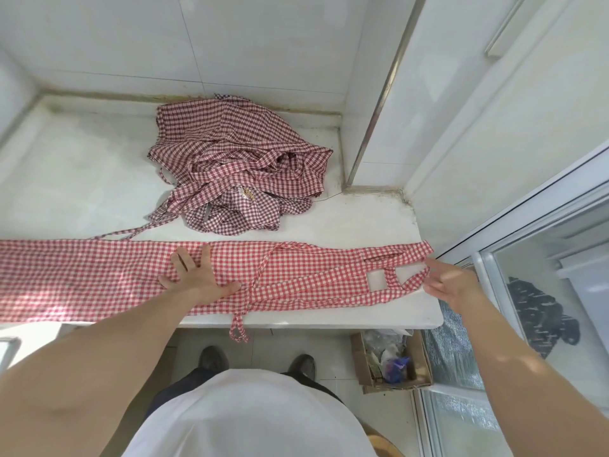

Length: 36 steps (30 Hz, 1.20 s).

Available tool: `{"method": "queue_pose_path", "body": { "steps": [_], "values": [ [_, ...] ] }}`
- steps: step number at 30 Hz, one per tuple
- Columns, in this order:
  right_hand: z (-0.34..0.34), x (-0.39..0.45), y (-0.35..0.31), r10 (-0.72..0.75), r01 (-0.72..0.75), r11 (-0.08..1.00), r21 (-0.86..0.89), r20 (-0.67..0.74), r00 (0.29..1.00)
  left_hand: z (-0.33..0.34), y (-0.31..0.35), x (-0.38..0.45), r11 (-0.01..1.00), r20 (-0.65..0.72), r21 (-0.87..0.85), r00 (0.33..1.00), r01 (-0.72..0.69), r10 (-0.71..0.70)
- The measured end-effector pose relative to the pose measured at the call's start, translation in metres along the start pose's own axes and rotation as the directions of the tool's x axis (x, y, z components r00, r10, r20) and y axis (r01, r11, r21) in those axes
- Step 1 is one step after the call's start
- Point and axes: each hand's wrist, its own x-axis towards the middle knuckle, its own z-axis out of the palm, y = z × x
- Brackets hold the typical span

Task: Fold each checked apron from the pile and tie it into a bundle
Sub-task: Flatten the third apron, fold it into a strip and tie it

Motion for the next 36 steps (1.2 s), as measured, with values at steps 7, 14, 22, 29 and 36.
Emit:
{"method": "queue_pose_path", "body": {
  "steps": [7,14,22,29,36],
  "values": [
    [0.024,0.012,-0.003,-0.146,0.07,0.912,-0.405,-0.162,0.976,0.003,-0.002,-0.001,1.0,-0.008,-0.013,1.0,0.0,0.0],
    [0.024,0.013,-0.015,-0.293,0.231,0.937,-0.262,-0.232,0.927,0.005,-0.005,-0.002,1.0,-0.007,-0.016,1.0,0.007,-0.007],
    [0.034,0.019,-0.026,-0.422,0.362,0.86,-0.361,-0.104,0.9,0.005,-0.006,-0.004,1.0,0.007,-0.008,1.0,0.009,-0.009],
    [0.034,0.03,-0.029,-0.677,0.552,0.656,-0.514,-0.079,0.731,0.005,-0.007,-0.002,1.0,0.012,0.004,1.0,0.017,-0.017],
    [0.011,0.021,-0.044,-0.053,-0.026,0.973,0.231,0.329,0.943,0.004,-0.009,0.001,1.0,0.045,0.006,0.999,0.008,-0.009]
  ]
}}
